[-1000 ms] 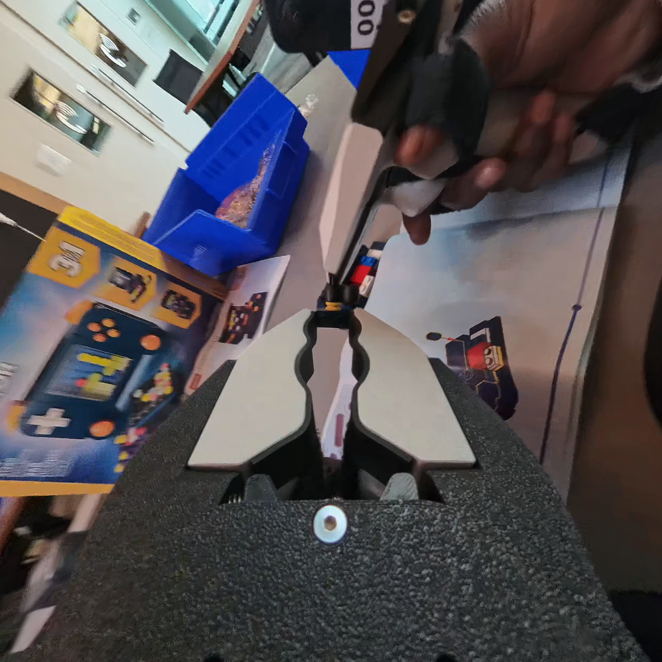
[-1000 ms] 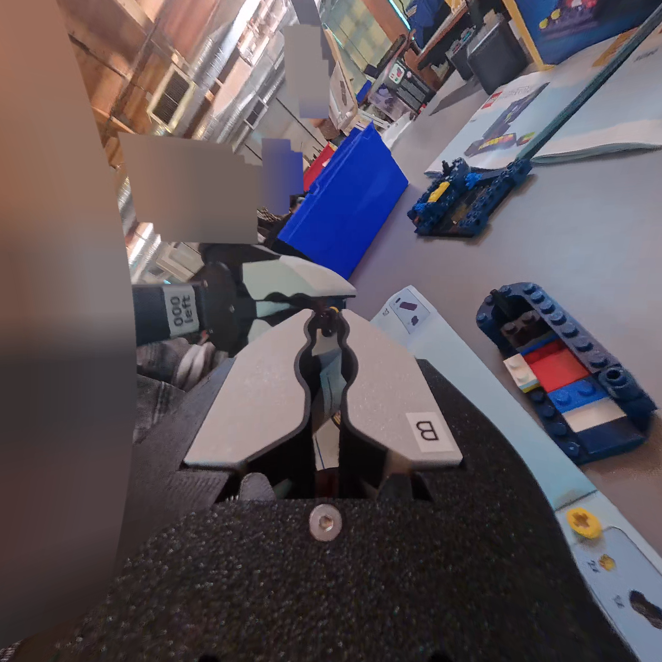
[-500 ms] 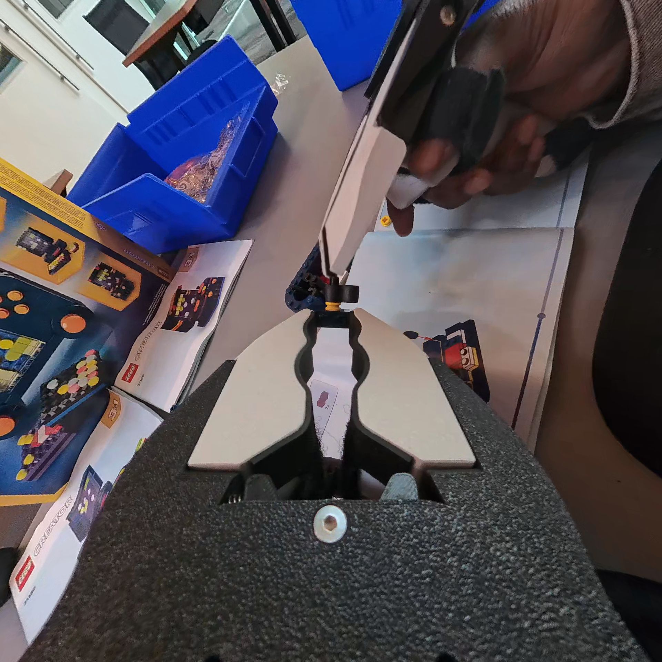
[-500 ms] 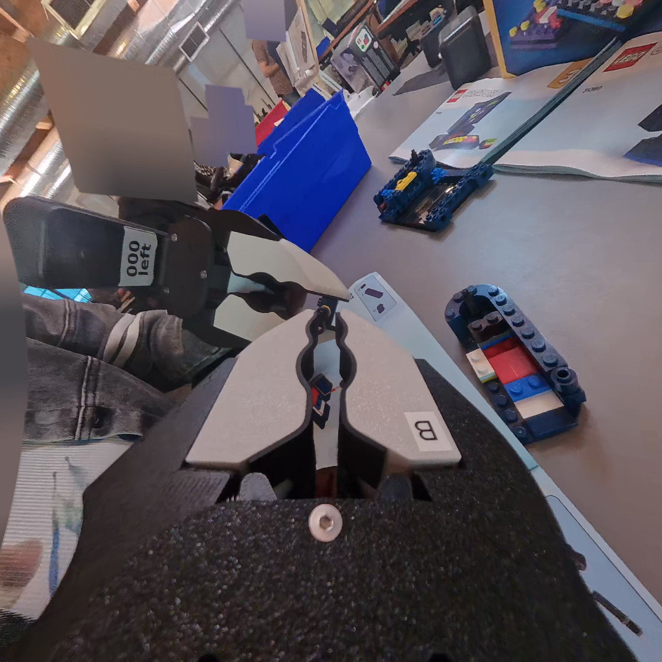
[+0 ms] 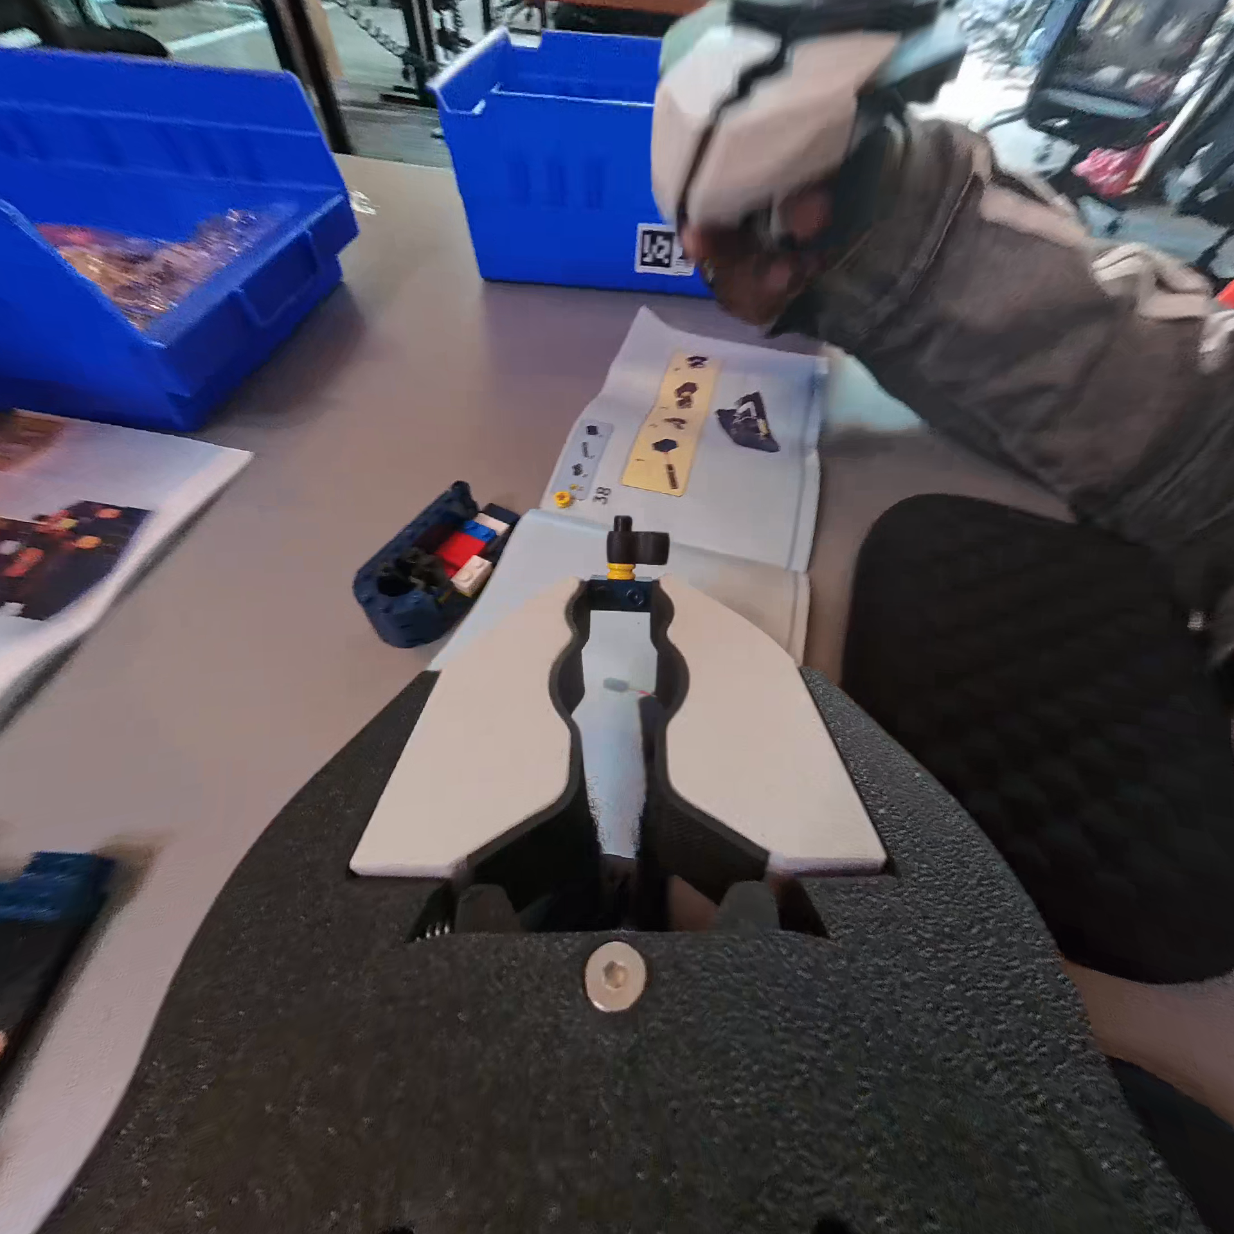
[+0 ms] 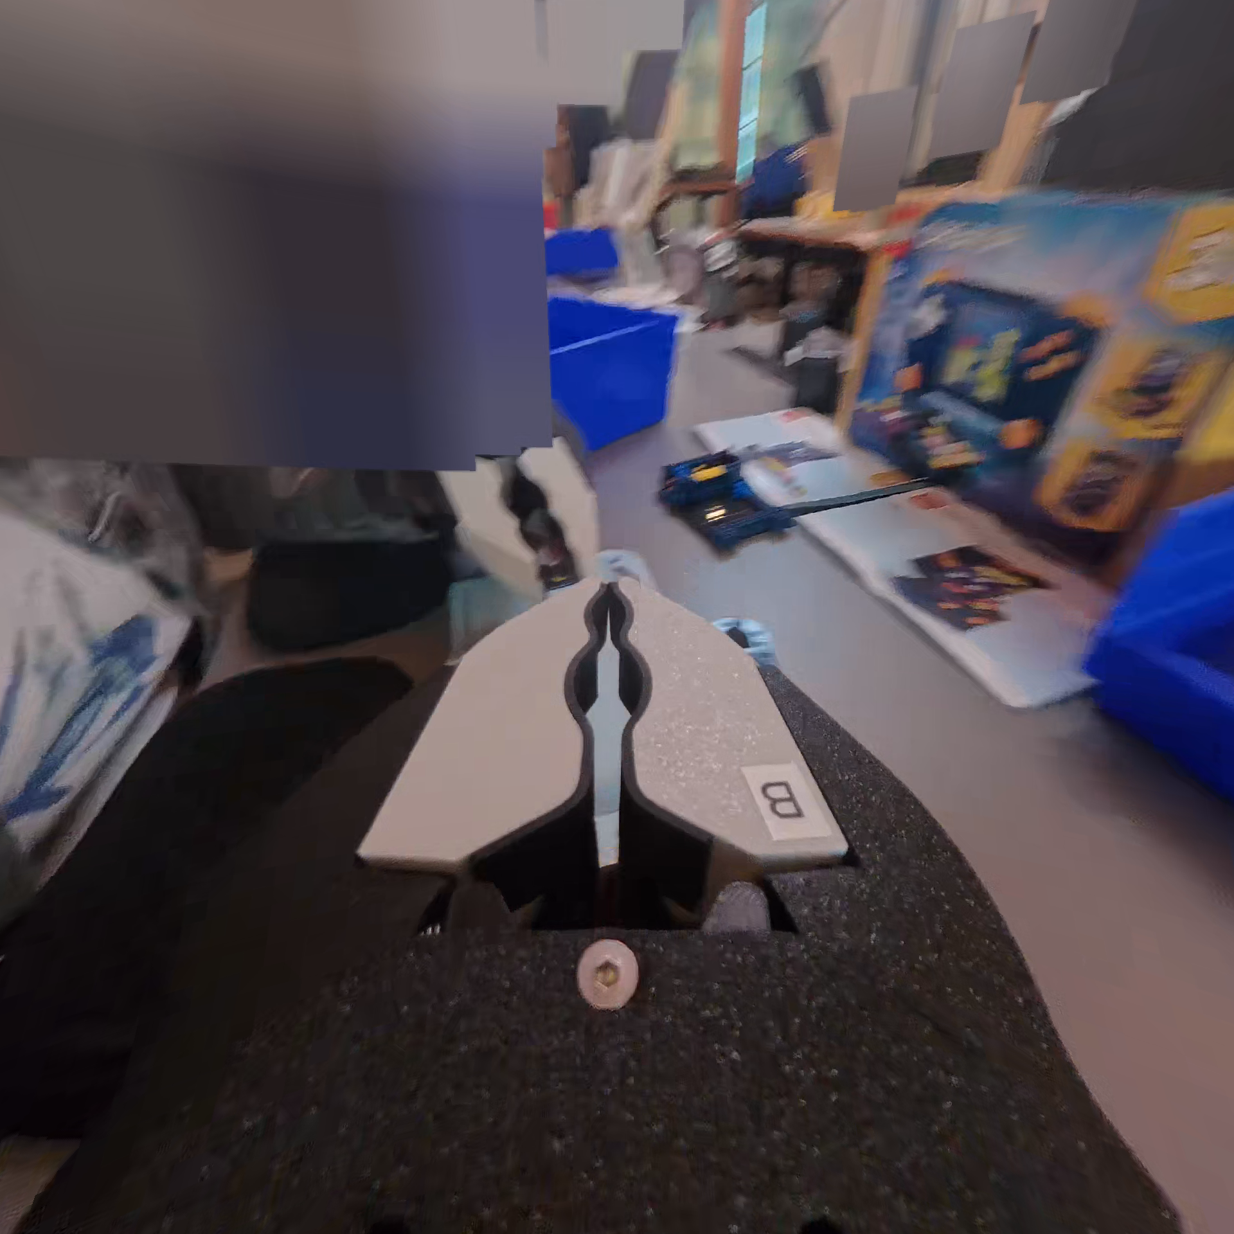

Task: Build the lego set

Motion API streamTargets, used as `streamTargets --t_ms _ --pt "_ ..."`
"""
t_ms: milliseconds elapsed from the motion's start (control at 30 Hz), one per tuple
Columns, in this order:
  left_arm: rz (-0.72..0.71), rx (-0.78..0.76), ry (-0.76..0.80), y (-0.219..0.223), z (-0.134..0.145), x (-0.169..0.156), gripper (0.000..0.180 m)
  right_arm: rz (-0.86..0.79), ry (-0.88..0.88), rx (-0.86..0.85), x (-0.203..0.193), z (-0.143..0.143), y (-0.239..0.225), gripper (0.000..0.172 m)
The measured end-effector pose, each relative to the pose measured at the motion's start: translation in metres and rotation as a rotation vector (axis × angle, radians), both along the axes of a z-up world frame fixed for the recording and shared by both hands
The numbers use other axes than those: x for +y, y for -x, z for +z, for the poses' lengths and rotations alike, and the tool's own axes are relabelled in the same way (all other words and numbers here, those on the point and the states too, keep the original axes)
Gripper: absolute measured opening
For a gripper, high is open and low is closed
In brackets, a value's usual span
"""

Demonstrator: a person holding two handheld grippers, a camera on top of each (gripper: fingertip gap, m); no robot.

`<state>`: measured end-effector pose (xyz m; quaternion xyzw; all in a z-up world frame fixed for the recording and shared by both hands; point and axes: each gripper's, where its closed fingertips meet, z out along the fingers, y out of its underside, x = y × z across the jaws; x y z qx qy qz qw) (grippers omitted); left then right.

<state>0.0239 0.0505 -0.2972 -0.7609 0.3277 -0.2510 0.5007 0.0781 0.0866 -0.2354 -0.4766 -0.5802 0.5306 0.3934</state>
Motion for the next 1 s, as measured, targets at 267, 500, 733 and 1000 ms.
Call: streamTargets --t_ms 267,500,733,1000 --pt "-0.094 0.0 0.048 -0.011 -0.007 -0.011 0.017 0.173 0.001 -0.144 -0.049 -0.043 0.047 0.007" --pt "-0.124 0.012 0.052 -0.015 -0.008 -0.015 0.016 0.178 -0.026 -0.177 -0.051 -0.05 0.048 0.006" --pt "-0.13 0.07 0.052 -0.014 -0.015 -0.016 0.016 0.187 -0.043 -0.207 -0.054 -0.057 0.048 0.006" --pt "-0.146 0.123 0.06 -0.014 -0.022 -0.019 0.016 0.204 -0.039 -0.242 -0.056 -0.065 0.047 0.006"
